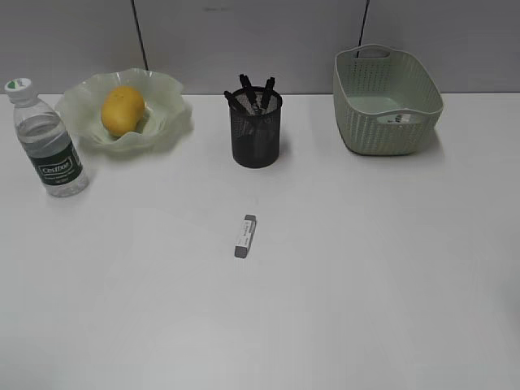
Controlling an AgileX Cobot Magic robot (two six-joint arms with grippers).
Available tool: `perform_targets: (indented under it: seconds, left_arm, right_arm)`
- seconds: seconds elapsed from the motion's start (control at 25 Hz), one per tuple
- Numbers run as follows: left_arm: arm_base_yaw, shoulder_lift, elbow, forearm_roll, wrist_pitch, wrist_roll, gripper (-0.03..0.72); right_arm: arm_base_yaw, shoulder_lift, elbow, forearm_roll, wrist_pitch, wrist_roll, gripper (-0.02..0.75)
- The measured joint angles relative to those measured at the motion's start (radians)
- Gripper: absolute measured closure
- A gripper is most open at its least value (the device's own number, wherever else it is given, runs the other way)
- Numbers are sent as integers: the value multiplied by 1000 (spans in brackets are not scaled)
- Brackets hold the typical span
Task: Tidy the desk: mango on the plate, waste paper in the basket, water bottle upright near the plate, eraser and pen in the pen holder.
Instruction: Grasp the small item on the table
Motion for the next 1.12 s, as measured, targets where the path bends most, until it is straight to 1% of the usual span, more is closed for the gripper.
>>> perform_targets:
  seconds: [0.12, 0.32, 0.6, 0.84, 1.12]
  left_arm:
    - [0, 0, 0, 0, 0, 0, 307]
    - [0, 0, 0, 0, 0, 0, 307]
    - [0, 0, 0, 0, 0, 0, 307]
    - [0, 0, 0, 0, 0, 0, 308]
    - [0, 15, 0, 0, 0, 0, 308]
  right_arm:
    - [0, -164, 88, -2, -28, 9, 272]
    - [0, -397, 212, -36, -33, 29, 272]
    - [0, -652, 284, -42, 2, 35, 272]
    - [0, -734, 290, -55, 67, 34, 272]
    - [0, -736, 317, -63, 68, 32, 272]
